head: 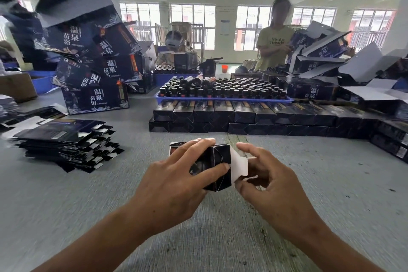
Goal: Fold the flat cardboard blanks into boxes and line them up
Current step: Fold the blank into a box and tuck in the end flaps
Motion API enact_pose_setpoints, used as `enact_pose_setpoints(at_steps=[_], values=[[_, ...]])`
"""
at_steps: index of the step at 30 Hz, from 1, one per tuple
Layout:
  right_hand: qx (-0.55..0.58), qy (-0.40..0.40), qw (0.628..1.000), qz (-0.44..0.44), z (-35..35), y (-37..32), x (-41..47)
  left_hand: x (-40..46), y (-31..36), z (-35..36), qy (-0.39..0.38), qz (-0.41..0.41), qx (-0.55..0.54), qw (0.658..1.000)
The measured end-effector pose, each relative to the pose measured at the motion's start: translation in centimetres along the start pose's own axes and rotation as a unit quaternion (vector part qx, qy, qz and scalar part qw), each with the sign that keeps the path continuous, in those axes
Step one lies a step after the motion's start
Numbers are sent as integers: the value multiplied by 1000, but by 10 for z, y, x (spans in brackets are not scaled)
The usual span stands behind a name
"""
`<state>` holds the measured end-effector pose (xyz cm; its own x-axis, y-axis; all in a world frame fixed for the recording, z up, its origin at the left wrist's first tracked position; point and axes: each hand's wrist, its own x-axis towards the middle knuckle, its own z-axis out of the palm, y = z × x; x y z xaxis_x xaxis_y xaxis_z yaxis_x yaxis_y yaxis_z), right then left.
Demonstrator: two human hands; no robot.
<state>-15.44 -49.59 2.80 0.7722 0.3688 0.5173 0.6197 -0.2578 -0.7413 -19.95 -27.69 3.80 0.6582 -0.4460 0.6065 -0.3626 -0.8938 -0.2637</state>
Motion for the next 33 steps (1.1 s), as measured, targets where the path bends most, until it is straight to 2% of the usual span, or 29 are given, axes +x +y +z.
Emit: enact_pose_setpoints(at_steps=[8, 14, 22, 33], values=[[61, 3, 998, 24, 0, 1, 4, -2, -1, 4, 23, 4, -23, 999], [70, 15, 996, 51, 2, 1, 5, -2, 6, 9, 61, -34, -100, 993], [109, 10, 992, 63, 4, -1, 5, 1, 16, 7, 63, -70, -109, 990], [80, 47, 995, 44, 5, -6, 5, 3, 20, 6, 68, -81, -117, 987]])
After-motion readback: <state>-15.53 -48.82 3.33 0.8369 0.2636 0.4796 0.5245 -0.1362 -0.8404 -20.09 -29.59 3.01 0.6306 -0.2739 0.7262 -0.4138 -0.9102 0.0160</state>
